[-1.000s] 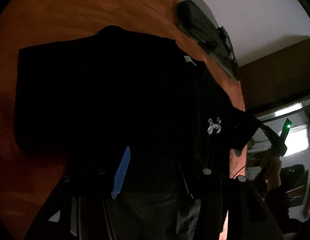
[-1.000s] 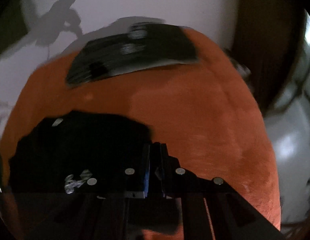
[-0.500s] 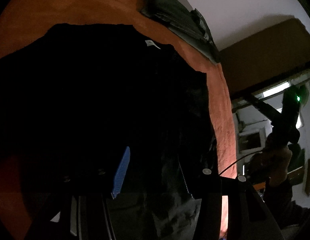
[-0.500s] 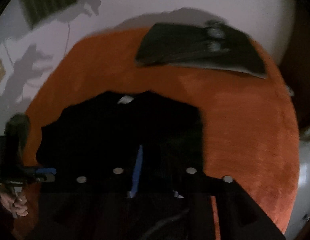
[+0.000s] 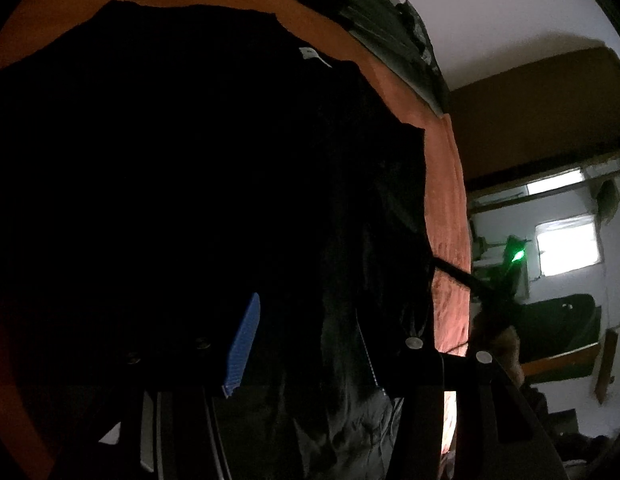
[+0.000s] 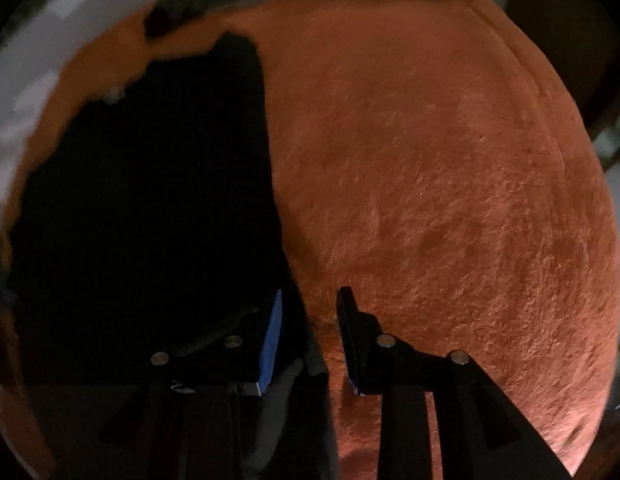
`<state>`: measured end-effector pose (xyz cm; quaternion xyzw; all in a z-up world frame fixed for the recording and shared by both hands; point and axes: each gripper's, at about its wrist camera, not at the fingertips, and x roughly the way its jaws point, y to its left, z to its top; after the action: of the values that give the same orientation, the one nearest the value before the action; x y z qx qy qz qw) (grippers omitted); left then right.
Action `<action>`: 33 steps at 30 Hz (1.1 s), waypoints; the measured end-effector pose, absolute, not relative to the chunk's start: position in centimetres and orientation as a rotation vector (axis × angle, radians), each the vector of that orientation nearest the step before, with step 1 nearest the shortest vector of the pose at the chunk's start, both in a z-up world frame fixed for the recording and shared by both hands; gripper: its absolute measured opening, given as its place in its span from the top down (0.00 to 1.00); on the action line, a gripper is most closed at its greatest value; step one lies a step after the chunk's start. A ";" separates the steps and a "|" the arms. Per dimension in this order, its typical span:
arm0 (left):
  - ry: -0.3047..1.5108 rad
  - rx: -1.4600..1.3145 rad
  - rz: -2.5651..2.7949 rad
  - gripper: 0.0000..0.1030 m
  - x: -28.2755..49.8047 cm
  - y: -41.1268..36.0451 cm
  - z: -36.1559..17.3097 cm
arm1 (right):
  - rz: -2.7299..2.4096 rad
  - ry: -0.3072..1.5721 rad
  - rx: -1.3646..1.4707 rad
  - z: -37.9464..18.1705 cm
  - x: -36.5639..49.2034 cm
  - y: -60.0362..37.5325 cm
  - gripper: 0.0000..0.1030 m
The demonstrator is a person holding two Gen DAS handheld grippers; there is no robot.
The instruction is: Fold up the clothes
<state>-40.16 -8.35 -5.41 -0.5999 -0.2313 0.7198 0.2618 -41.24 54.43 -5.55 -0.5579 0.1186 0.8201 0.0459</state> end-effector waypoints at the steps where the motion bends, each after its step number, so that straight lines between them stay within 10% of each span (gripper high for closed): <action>1: -0.627 -1.622 1.947 0.50 -40.1 -8.4 -5.3 | 2.526 0.391 -1.673 -4.7 -41.4 54.9 0.74; 14: -0.653 -1.681 1.945 0.49 -38.5 -10.7 -6.2 | 2.620 0.135 -1.798 -4.6 -61.1 52.1 0.74; 16: -0.661 -1.691 1.954 0.49 -38.2 -11.4 -6.4 | 2.572 0.131 -1.780 -5.0 -61.9 52.6 0.94; 18: -0.680 -1.699 1.963 0.49 -38.0 -12.3 -6.6 | 2.627 0.222 -1.622 -3.4 -61.4 54.0 0.94; 33: -0.539 -1.590 1.864 0.48 -43.6 -3.7 -2.9 | 2.600 0.429 -1.536 -2.8 -57.2 57.9 0.62</action>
<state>-43.58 -3.72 -2.89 -0.6023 -0.2042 0.7061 0.3114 -57.16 57.85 -2.79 -0.5031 0.1403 0.8515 0.0458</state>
